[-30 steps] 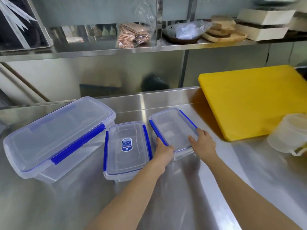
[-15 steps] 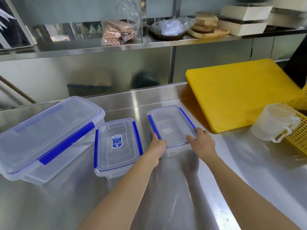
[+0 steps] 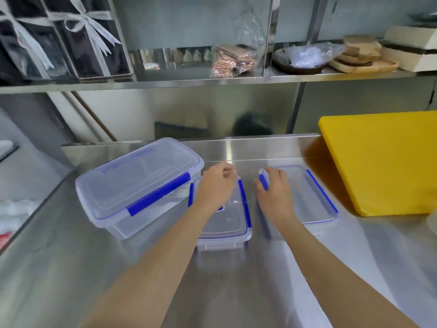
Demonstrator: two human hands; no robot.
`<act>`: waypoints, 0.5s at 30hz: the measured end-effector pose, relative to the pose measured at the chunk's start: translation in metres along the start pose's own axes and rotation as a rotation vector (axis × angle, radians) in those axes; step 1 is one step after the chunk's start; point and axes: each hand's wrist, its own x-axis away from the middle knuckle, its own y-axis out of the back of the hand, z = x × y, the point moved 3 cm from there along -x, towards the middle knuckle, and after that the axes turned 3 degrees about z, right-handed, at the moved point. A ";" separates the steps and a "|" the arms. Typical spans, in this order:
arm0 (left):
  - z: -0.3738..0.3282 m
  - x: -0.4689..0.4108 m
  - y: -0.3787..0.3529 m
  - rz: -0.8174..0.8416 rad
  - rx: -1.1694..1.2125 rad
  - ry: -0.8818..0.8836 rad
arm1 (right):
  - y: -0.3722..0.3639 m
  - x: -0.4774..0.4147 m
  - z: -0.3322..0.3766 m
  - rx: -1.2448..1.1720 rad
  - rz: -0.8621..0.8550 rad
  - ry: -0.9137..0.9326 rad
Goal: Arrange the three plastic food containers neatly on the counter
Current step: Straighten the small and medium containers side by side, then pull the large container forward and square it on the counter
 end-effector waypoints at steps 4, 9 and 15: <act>0.034 -0.006 0.074 -0.222 -0.196 0.019 | -0.051 0.014 0.048 -0.189 0.240 0.026; 0.094 -0.009 0.158 -0.338 -0.414 0.140 | -0.104 0.036 0.093 -0.364 0.472 0.042; 0.163 -0.014 0.223 -0.285 -0.622 0.303 | -0.149 0.043 0.115 -0.308 0.631 -0.029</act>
